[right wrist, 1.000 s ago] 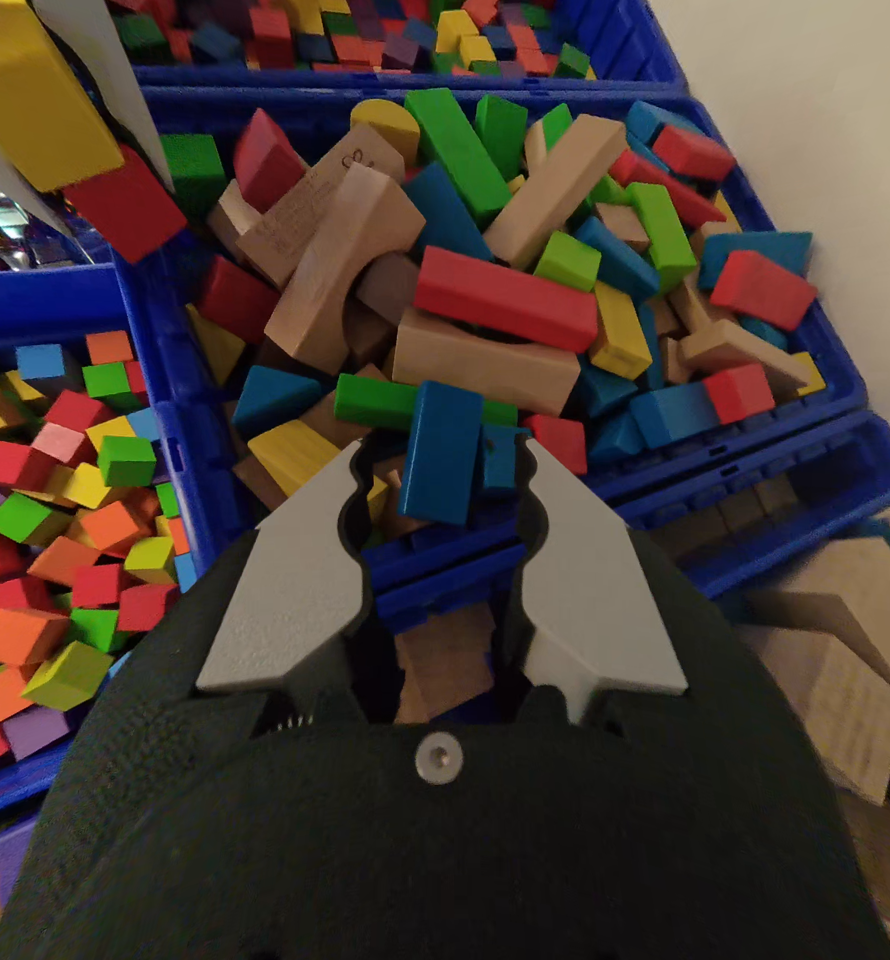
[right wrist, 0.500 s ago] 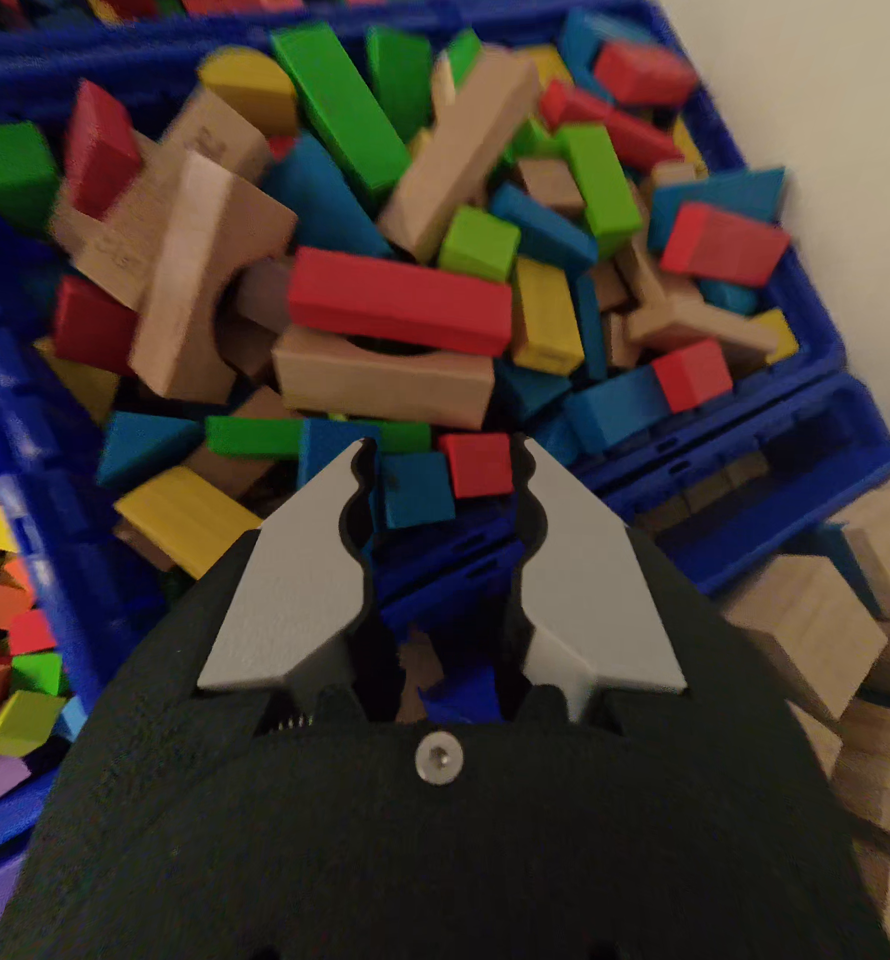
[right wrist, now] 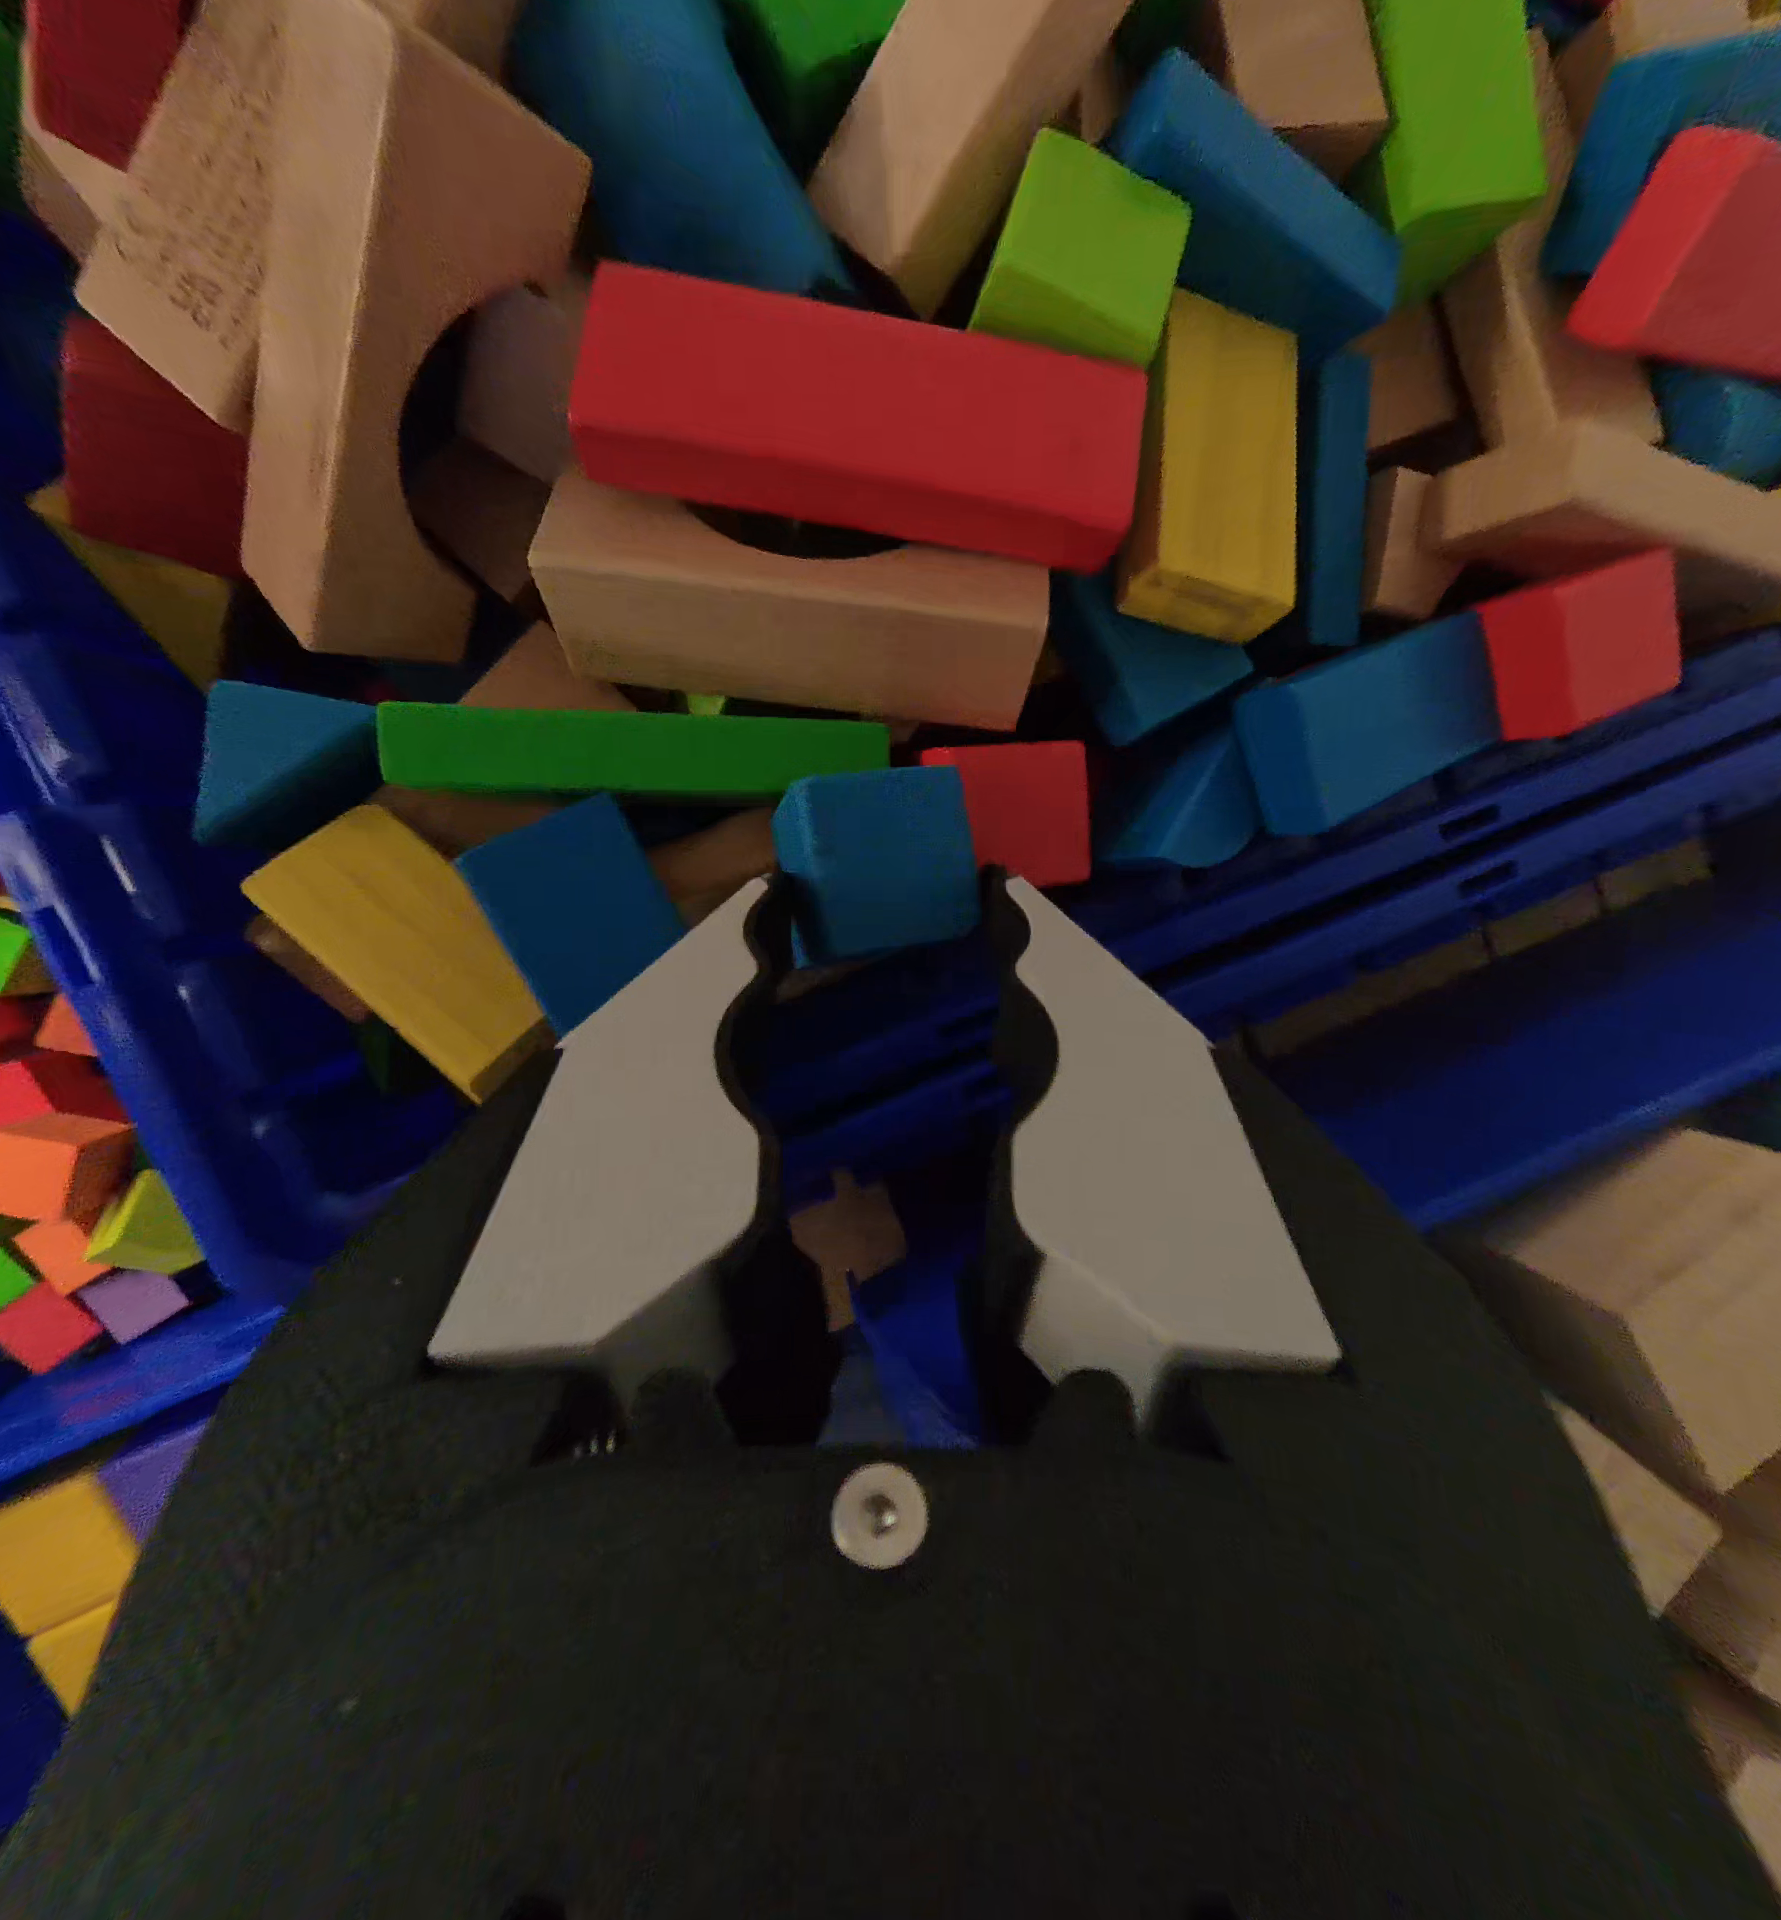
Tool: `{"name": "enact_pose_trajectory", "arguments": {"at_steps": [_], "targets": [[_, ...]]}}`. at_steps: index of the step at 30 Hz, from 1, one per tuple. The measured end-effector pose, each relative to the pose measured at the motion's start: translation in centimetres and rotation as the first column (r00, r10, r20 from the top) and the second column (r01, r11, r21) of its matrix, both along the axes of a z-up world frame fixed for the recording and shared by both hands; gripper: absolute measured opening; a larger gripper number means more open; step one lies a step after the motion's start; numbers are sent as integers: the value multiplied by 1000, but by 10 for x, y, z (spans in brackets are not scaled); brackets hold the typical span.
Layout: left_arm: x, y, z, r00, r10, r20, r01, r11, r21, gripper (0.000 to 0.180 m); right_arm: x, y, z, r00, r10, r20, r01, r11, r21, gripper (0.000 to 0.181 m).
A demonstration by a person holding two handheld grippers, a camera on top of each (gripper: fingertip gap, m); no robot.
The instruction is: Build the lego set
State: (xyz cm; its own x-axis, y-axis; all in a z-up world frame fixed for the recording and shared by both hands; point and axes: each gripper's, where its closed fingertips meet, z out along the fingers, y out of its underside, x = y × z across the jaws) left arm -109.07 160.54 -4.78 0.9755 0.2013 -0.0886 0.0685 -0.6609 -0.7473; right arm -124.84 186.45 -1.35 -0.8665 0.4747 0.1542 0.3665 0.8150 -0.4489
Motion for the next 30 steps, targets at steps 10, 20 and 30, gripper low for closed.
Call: {"name": "enact_pose_trajectory", "arguments": {"at_steps": [10, 20, 30], "targets": [[0, 1, -3, 998, -61, 3, 61, 998, 9, 35, -12, -5, 44, 987, -87, -134, 57, 976, -212, 36], [1, 6, -10, 996, -87, 20, 86, 996, 29, 35, -26, 11, -14, 993, -94, 71, 90, 994, 53, 46], [-4, 11, -14, 996, -88, 29, 86, 995, 46, 35, -26, 7, -22, 988, 73, 139, -99, 977, 190, 41]]}}
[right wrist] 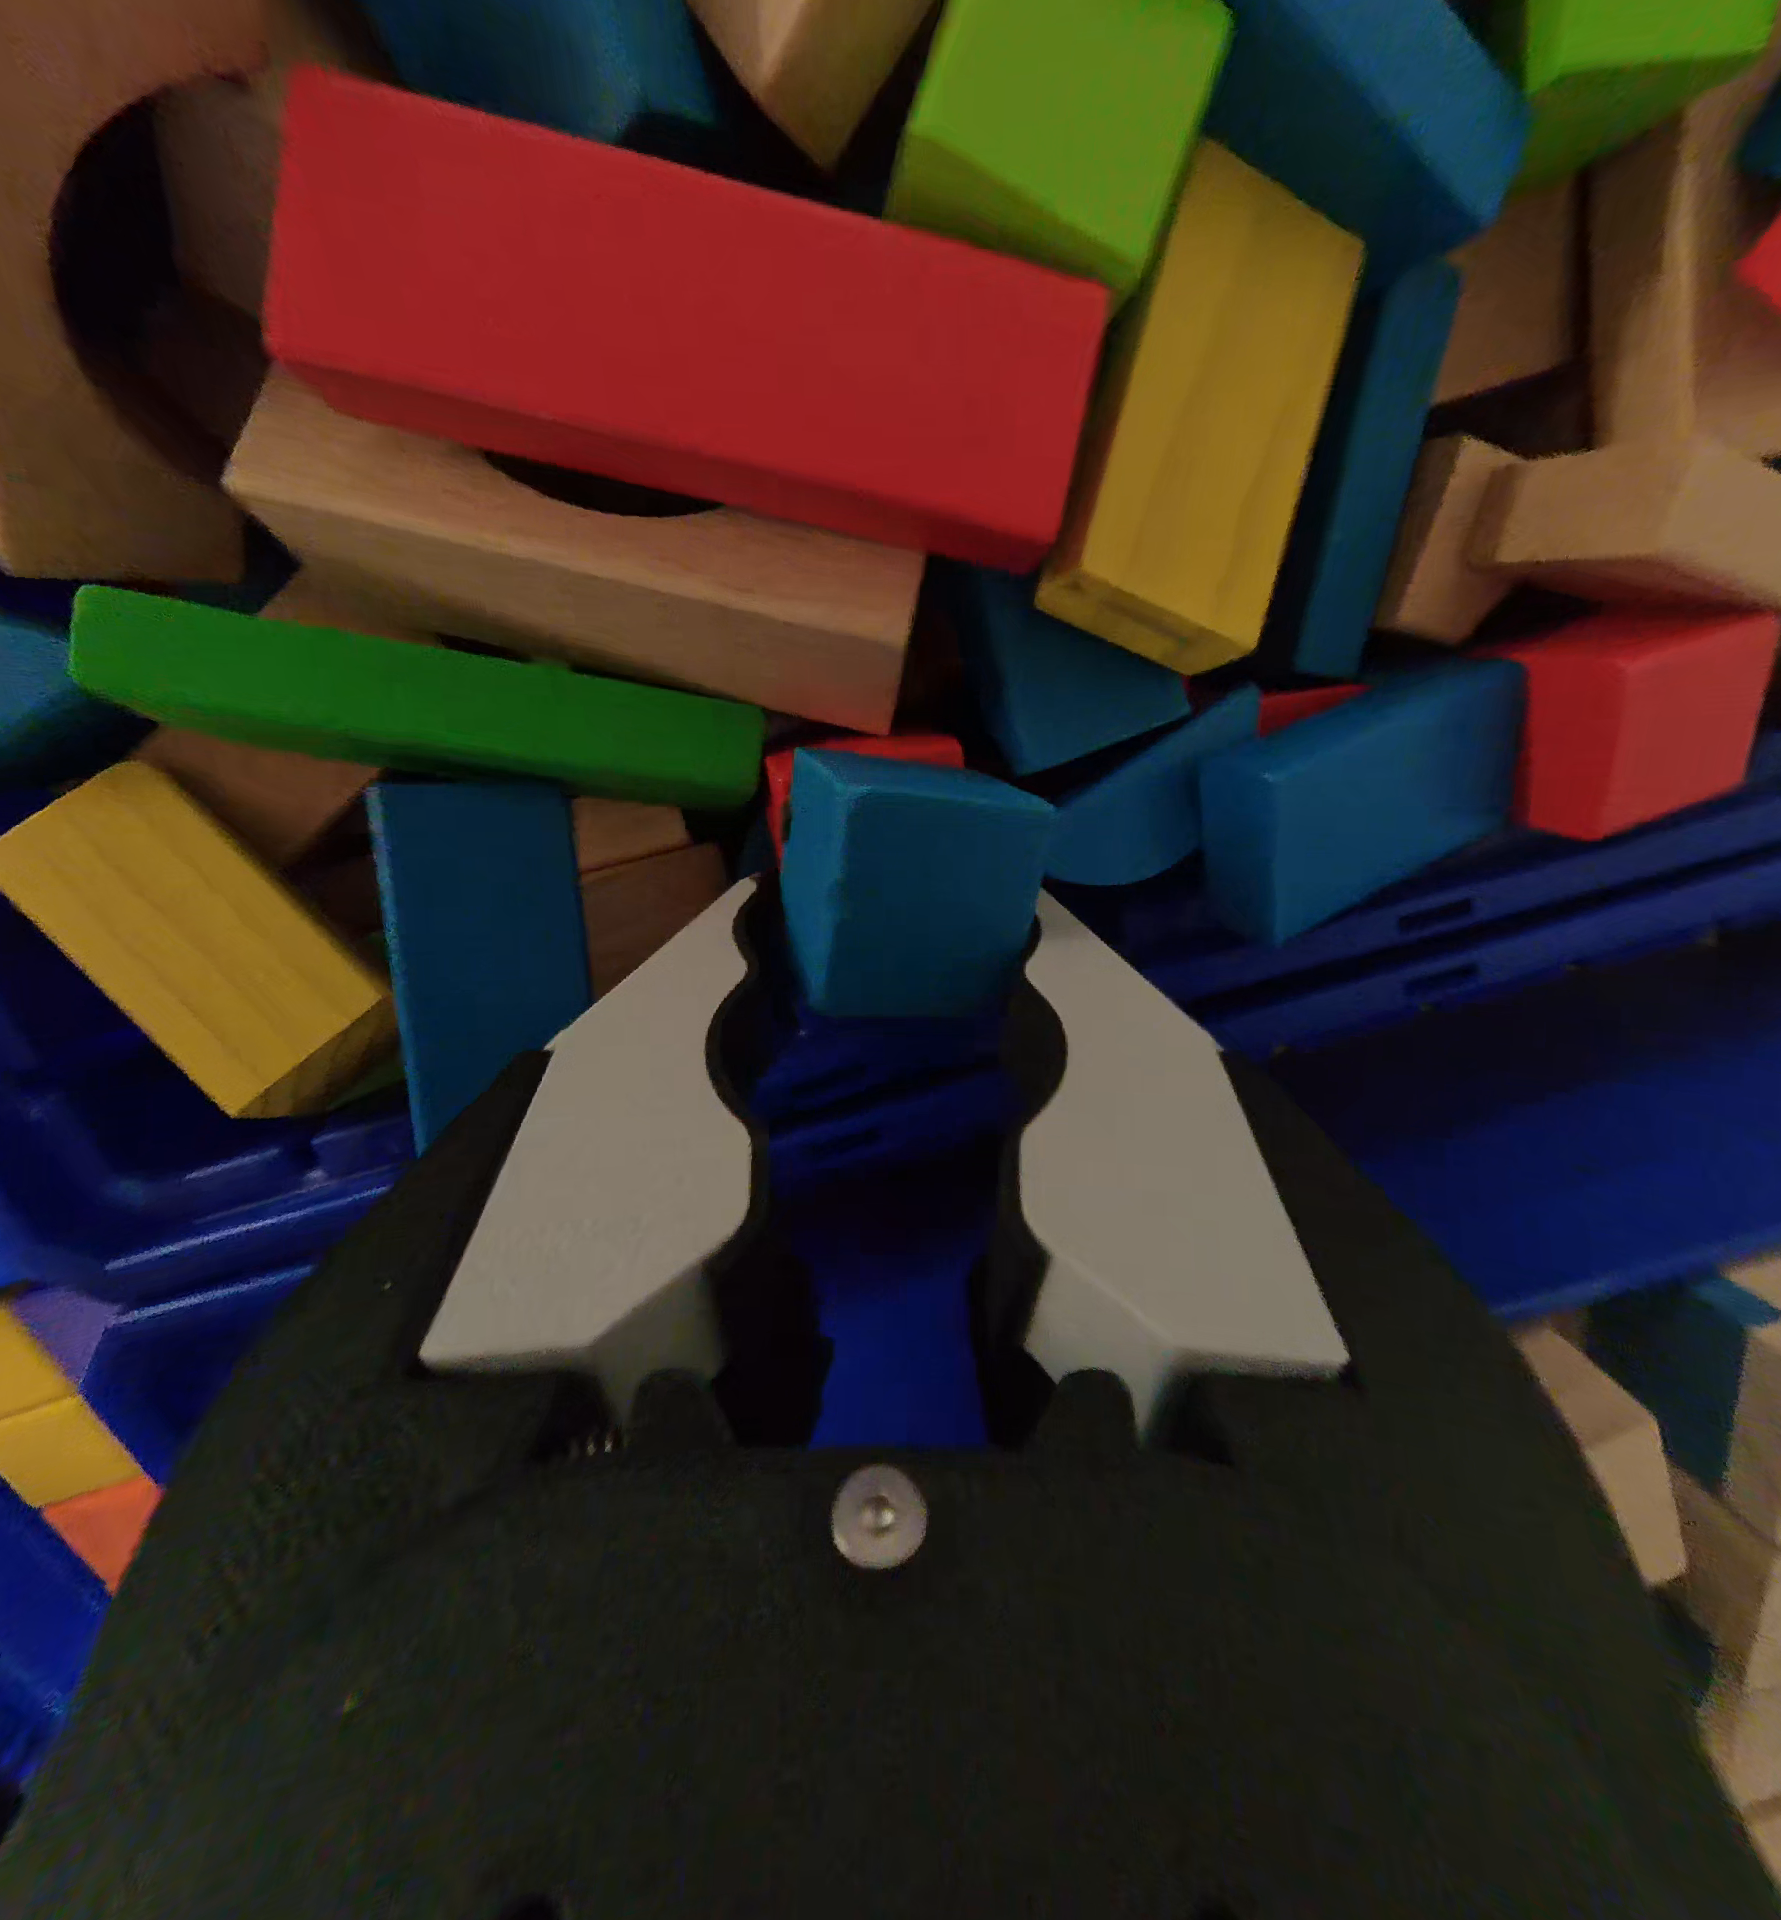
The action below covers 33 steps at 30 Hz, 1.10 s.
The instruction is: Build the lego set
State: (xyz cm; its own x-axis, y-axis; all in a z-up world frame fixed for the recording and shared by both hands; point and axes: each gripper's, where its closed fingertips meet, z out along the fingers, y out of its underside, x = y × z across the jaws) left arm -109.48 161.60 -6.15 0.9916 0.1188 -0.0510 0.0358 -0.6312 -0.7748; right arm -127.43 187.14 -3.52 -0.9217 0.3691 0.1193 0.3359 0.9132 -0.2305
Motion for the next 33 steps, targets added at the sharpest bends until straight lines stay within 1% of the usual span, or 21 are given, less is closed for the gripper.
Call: {"name": "enact_pose_trajectory", "arguments": {"at_steps": [2, 5, 10, 15, 17, 20, 22, 24, 26, 30, 33], "targets": [[0, 1, 1, 1000, -2, 0, 2, 1000, 8, 35, 7, -8, 2, 999, 38, 30, -36, 997, -61, 41], [0, 1, 0, 1000, 1, 4, -1, 1000, 11, 35, 7, -10, 2, 999, 30, 10, -30, 998, -61, 41], [-1, 5, -4, 1000, 1, 12, -1, 1000, 9, 35, 6, -12, 1, 999, 29, 37, -25, 996, -90, 41], [-1, 9, -5, 1000, -3, 10, 3, 1000, 5, 35, 10, -12, 1, 996, 92, -18, -92, 995, -27, 40], [-1, 10, -5, 1000, -1, 7, 1, 1000, 7, 35, 13, -20, 6, 993, 110, -36, -112, 991, -70, 40], [-2, 10, -5, 1000, 2, 7, -2, 1000, 12, 35, 10, -17, 9, 993, 96, -65, -100, 993, -64, 40], [-2, 10, -5, 1000, 4, 8, -4, 1000, 16, 34, 11, -23, 13, 993, 95, -69, -104, 984, -143, 41], [-2, 10, -4, 1000, 4, 8, -5, 1000, 24, 35, 7, -18, 15, 995, 61, -77, -73, 985, -157, 41], [-3, 10, -5, 1000, 4, 9, -4, 1000, 26, 35, 3, -14, 20, 992, 58, -115, -77, 983, -167, 40], [-3, 11, -5, 1000, -2, 11, 2, 1000, 30, 35, 21, -28, 42, 987, 110, -119, -141, 944, -298, 40], [-2, 14, -4, 1000, -14, 14, 14, 999, 29, 35, 42, -42, 57, 974, 174, -145, -212, 927, -308, 41]]}}
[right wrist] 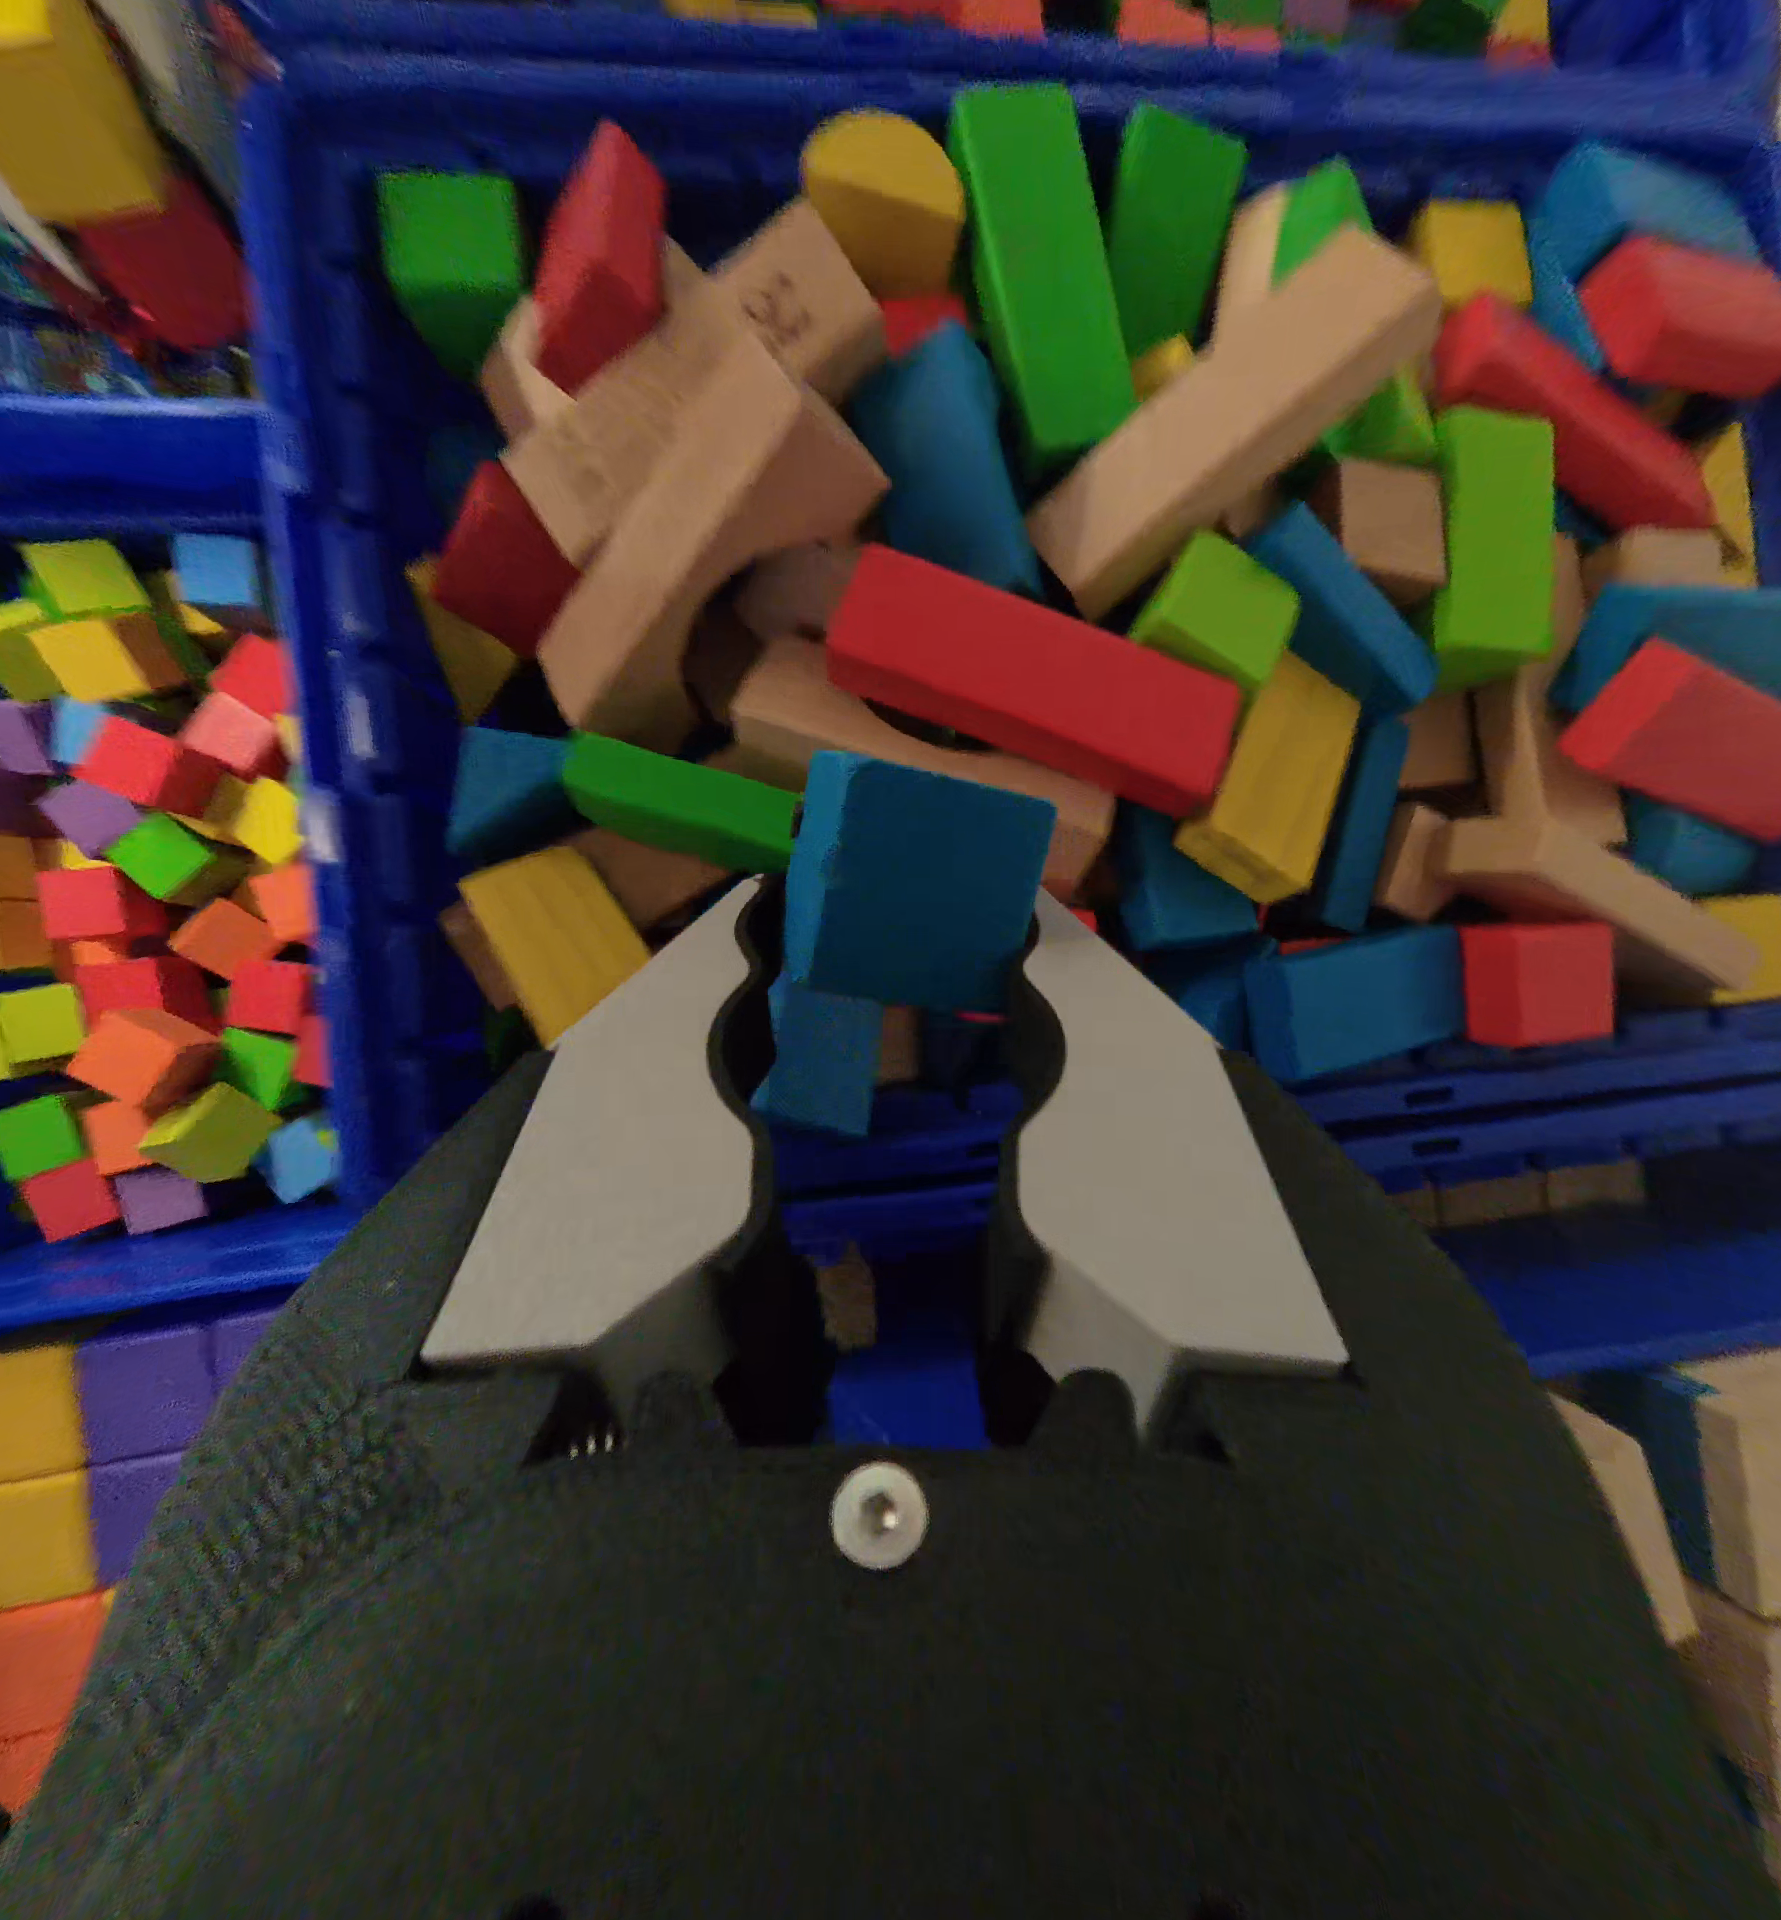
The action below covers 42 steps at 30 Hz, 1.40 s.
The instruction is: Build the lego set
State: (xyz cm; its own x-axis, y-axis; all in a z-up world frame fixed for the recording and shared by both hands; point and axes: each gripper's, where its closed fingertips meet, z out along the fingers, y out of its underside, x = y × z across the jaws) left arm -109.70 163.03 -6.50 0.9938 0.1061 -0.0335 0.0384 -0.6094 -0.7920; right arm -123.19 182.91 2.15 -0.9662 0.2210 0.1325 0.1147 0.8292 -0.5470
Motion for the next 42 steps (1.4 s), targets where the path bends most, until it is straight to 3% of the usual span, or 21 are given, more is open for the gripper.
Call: {"name": "enact_pose_trajectory", "arguments": {"at_steps": [4, 12, 28, 42], "targets": [[5, 8, 1, 1000, -26, 5, 26, 999, -19, 35, 45, -47, 19, 993, 117, 2, -117, 992, -50, 40], [18, 27, 4, 998, -54, 39, 57, 995, -78, 35, 133, -135, -4, 956, 283, 72, -288, 956, 58, 40], [31, 44, -6, 994, -57, 92, 66, 993, -98, 33, 158, -158, -62, 960, 260, 106, -280, 914, 294, 38], [43, 40, -10, 991, -60, 117, 72, 992, -107, 34, 157, -136, -36, 983, 181, 37, -184, 963, 198, 52]]}}
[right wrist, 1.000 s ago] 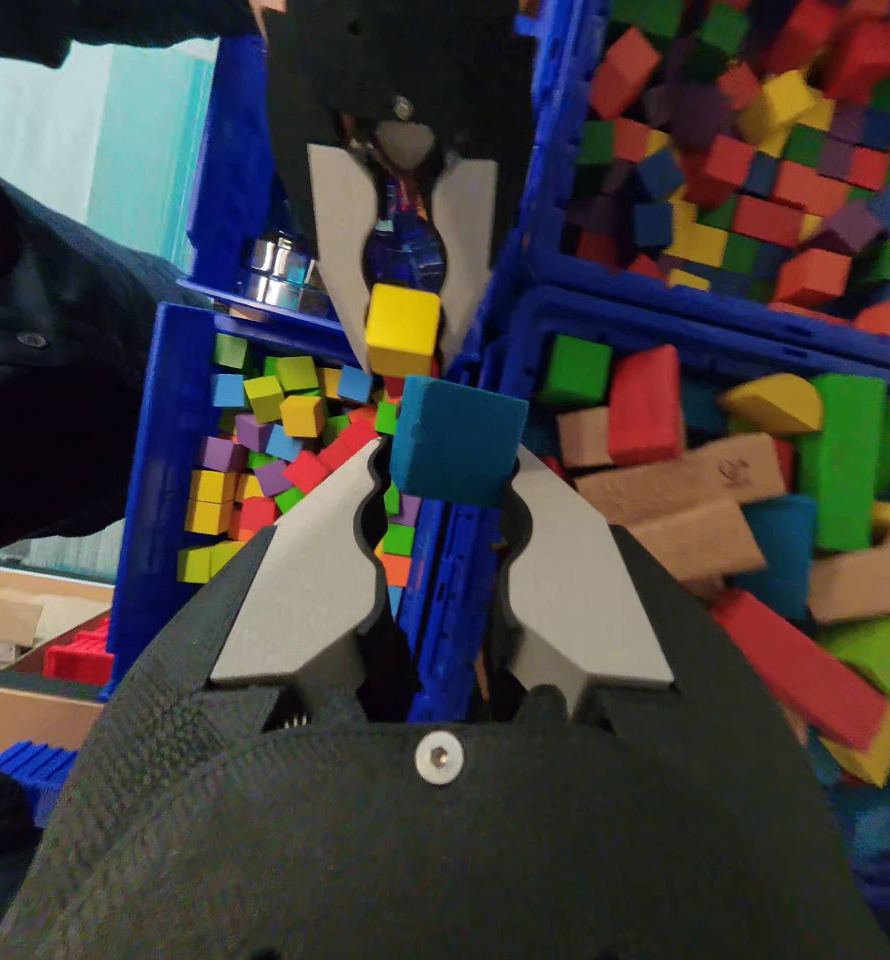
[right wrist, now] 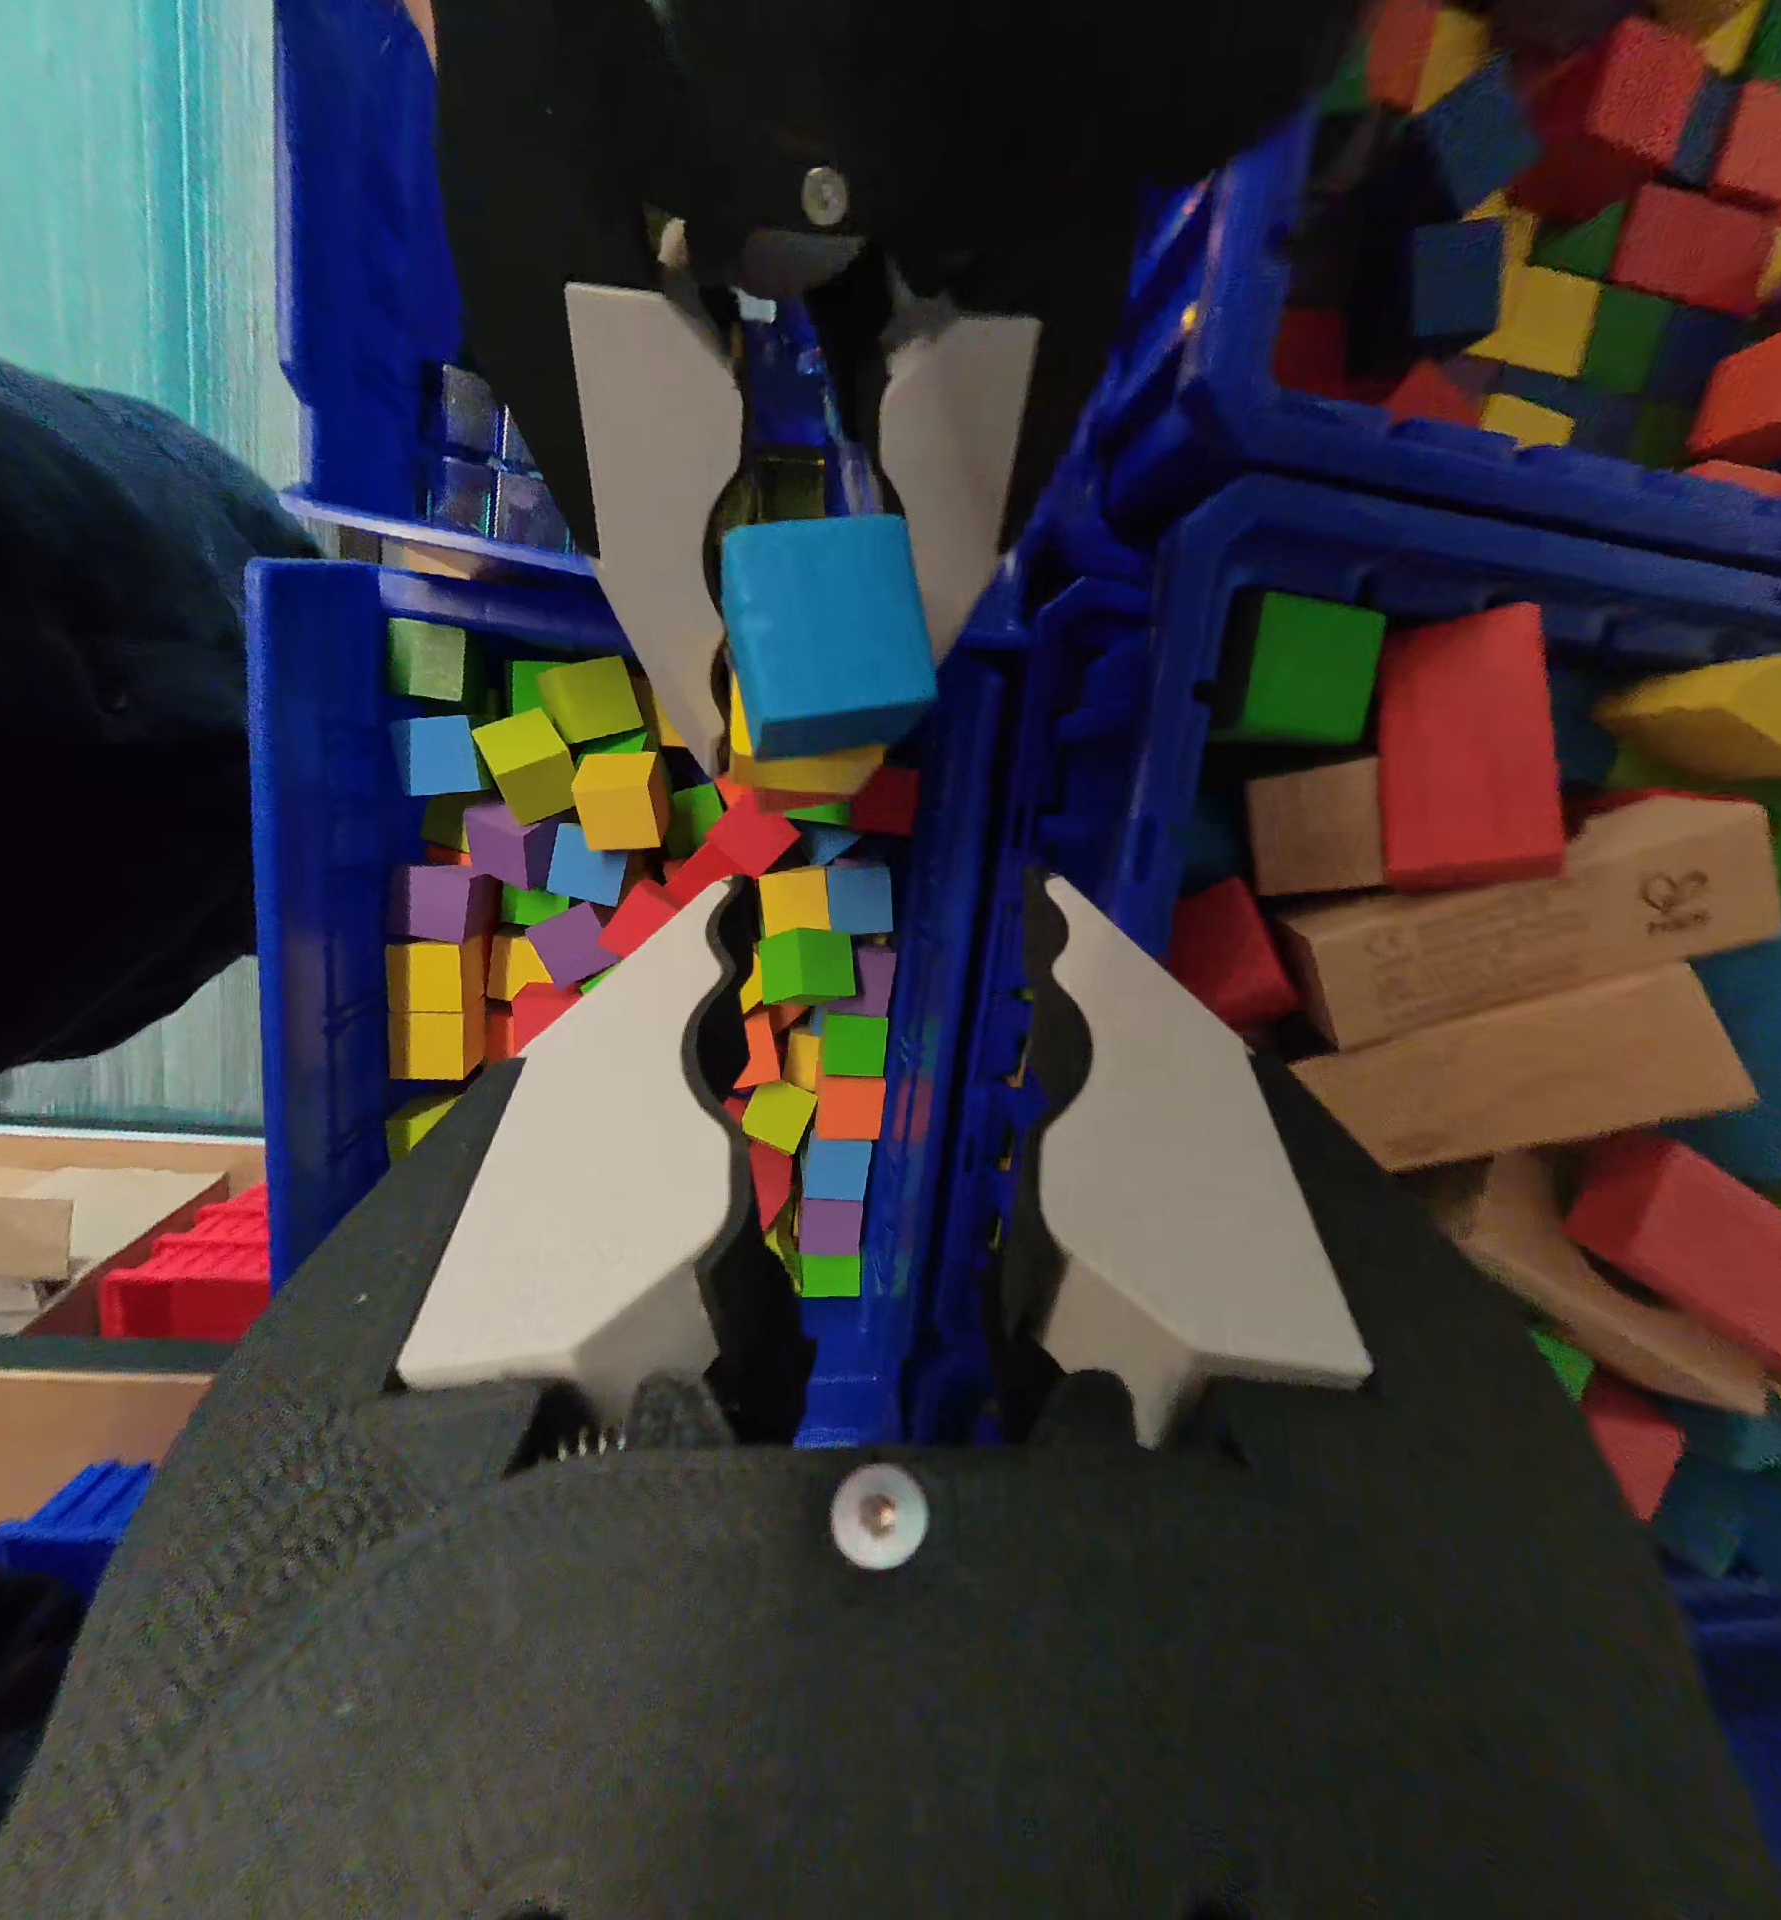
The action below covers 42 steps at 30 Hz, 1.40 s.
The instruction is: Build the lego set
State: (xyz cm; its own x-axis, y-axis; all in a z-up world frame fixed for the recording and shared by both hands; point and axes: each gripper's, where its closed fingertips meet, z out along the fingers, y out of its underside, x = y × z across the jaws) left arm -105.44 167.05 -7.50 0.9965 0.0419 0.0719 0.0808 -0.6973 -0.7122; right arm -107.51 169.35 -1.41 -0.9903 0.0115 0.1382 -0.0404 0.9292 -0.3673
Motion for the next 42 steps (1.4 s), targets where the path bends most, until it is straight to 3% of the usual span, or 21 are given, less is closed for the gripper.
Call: {"name": "enact_pose_trajectory", "arguments": {"at_steps": [15, 21, 23, 29, 31, 32, 37, 42], "targets": [[0, -28, -4, 999, 40, -25, -41, 999, -25, 34, -86, 11, 61, 972, -185, -142, 138, 947, -291, 46], [0, -48, -8, 996, 82, -26, -83, 996, -35, 33, -109, -6, 17, 989, -128, -76, 117, 985, -130, 43], [1, -56, -9, 995, 96, -25, -97, 995, -35, 33, -108, -5, -3, 996, -73, -60, 71, 997, -34, 32], [-2, -70, -13, 993, 119, -16, -120, 992, -34, 34, -93, -16, -18, 990, 87, -112, -84, 996, 29, 30], [-3, -72, -15, 993, 121, -13, -122, 992, -36, 34, -101, -14, -25, 983, 72, -172, -56, 994, 96, 29], [-4, -72, -15, 993, 120, -13, -121, 992, -37, 34, -104, -18, -28, 982, 69, -177, -53, 994, 93, 21], [-5, -71, -16, 994, 108, -10, -108, 993, -36, 34, -120, -24, -46, 961, 93, -262, -58, 989, 136, 37], [-5, -74, -15, 994, 106, -7, -106, 994, -28, 33, -107, -30, -35, 991, 71, -109, -75, 997, -28, 38]]}}
